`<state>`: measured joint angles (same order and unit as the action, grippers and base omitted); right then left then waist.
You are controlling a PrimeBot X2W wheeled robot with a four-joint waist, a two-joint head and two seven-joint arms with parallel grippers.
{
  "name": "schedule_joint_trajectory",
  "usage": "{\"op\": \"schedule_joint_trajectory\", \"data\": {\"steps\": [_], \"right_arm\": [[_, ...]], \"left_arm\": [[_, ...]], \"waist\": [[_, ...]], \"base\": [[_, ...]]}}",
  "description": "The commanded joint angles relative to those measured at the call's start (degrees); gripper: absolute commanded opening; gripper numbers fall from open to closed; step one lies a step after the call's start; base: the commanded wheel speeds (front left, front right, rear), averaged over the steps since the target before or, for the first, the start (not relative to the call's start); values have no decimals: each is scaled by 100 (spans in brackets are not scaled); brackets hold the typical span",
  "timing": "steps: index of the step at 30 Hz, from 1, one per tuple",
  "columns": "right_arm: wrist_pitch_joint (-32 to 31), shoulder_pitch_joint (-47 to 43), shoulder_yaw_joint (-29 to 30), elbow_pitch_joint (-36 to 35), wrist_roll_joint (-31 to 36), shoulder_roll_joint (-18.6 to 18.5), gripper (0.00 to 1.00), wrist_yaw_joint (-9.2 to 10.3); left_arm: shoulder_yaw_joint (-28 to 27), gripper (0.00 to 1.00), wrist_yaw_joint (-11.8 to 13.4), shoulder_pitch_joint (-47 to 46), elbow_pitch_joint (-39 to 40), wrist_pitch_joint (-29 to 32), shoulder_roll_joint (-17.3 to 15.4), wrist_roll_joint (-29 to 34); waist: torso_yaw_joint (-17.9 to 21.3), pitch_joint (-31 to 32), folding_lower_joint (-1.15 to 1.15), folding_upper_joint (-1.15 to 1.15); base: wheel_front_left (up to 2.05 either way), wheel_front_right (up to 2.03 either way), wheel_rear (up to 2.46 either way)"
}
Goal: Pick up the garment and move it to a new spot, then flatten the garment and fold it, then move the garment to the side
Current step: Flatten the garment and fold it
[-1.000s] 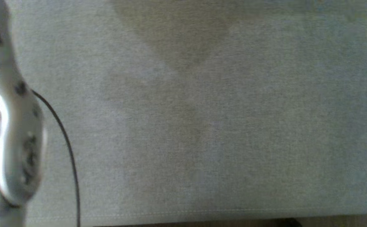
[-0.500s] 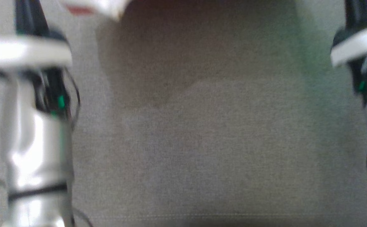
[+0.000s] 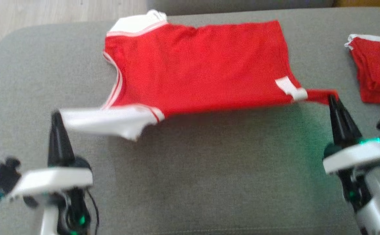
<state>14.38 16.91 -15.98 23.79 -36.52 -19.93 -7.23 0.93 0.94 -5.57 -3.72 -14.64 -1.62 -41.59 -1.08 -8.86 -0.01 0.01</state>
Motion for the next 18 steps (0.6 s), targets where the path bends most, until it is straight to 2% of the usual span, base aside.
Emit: {"op": "schedule_joint_trajectory", "data": {"steps": [1,10,14,18], "right_arm": [[62,-162,51,-233,59,-47,0,-25],[-30,-1310,508,-809,382,170,0,-25],[-210,-1412,639,-952,609,243,0,-25],[-466,-1279,659,-944,732,320,0,-25]], "left_arm": [[-149,0,89,128,257,-28,-127,-62],[-15,0,725,1517,1192,-34,-126,-533],[157,0,912,1514,1354,-35,-126,-588],[376,0,1013,1089,1257,-35,-126,-600]], "waist": [[-12,103,1,-1],[15,395,1,-1],[14,383,1,-1],[-35,225,1,-1]], "base": [[0,0,0],[0,0,0],[0,0,0],[0,0,0]]}}
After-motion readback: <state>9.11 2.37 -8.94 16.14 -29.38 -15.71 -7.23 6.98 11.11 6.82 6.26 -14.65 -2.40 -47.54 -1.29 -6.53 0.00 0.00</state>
